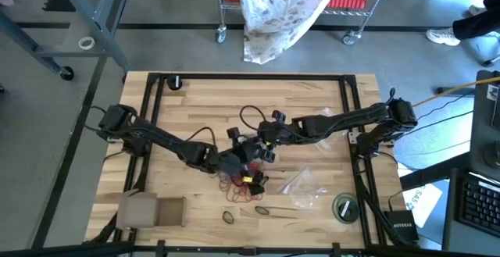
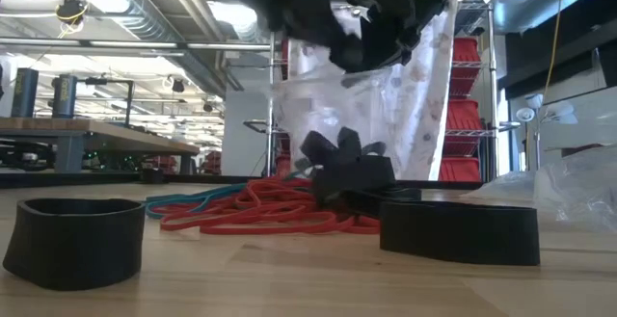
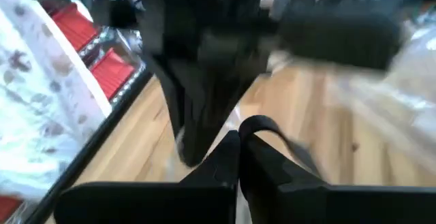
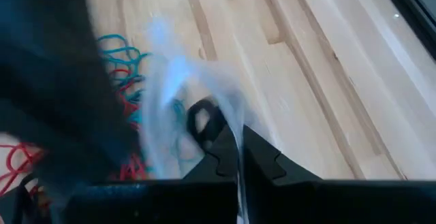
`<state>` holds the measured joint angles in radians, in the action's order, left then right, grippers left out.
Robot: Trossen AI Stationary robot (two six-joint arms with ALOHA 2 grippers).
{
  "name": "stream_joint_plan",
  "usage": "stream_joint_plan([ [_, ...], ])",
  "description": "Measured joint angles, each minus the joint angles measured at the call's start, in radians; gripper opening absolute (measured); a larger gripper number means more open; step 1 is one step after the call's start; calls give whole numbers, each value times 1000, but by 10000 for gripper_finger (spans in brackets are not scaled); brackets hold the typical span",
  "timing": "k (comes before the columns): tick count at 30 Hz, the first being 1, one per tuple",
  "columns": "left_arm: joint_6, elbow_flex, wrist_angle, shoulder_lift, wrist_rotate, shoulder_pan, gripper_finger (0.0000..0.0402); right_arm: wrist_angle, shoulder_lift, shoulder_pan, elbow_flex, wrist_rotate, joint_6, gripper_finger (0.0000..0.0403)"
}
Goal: Sort rubber bands
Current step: Put the black rubber band into the transparent zip lock bag
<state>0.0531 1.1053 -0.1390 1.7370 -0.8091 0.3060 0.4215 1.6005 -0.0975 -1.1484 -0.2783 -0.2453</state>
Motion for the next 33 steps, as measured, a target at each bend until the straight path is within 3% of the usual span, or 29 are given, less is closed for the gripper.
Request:
stream_joint_plan([
  [5, 11, 1, 44, -17, -82, -18, 5, -5, 0, 0, 0, 0, 7, 1],
  [14, -130, -4, 147, 13, 32, -59, 5, -5, 0, 0, 0, 0, 7, 1],
  [17, -142, -5, 146, 13, 108, -59, 5, -12, 0, 0, 0, 0, 10, 1],
  [25, -163, -5, 130, 13, 196, -89, 5, -74, 0, 0, 0, 1, 14, 1],
  [33, -451, -5, 262, 13, 154, -145, 5, -76, 0, -1, 0, 37, 14, 1],
])
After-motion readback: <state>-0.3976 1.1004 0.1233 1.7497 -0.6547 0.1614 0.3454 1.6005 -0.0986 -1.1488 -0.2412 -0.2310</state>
